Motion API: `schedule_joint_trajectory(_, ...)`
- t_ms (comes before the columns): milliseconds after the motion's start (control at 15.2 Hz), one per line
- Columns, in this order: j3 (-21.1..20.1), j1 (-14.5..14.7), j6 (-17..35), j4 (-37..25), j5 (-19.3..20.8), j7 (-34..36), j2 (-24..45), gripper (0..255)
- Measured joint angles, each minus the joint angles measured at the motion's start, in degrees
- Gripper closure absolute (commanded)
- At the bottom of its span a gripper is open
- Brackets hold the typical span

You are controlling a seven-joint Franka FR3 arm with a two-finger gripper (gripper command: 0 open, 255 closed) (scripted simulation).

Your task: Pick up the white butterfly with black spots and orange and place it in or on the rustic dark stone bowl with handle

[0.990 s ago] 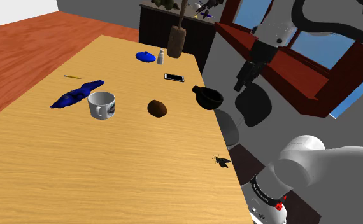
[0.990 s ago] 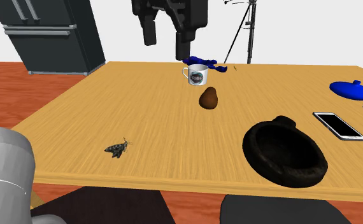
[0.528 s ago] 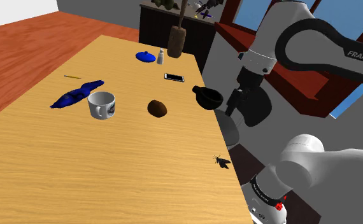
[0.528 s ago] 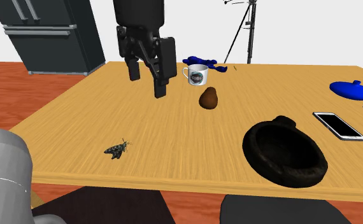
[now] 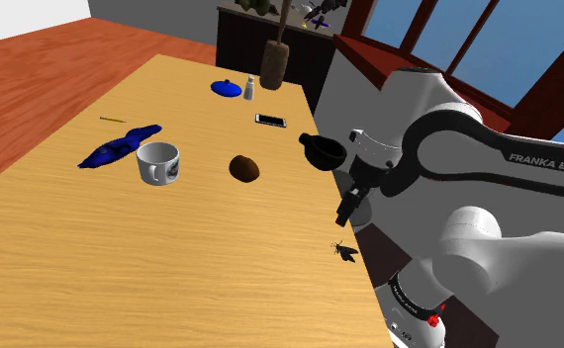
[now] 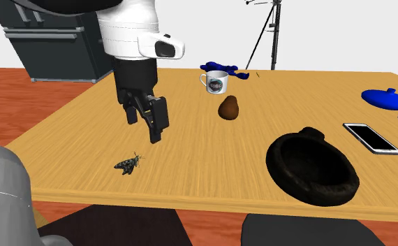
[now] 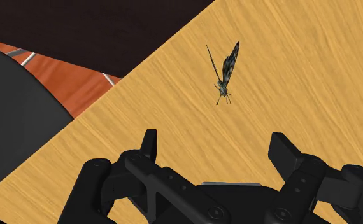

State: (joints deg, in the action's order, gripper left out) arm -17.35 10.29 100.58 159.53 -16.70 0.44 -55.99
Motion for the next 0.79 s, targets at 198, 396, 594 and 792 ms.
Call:
schedule_joint_trajectory(198, -2.84, 2.67, 2.84, 4.17, -2.68, 0.88, -0.45, 0)
schedule_joint_trajectory(396, -4.55, 4.0, 5.78, 6.82, -4.35, 1.11, 0.25, 0)
schedule_joint_trajectory(594, -5.73, 4.56, 8.67, 8.54, -5.56, 1.18, 1.49, 0)
schedule_joint_trajectory(792, -6.6, 5.21, 11.06, 10.43, -6.65, 1.19, 2.05, 0)
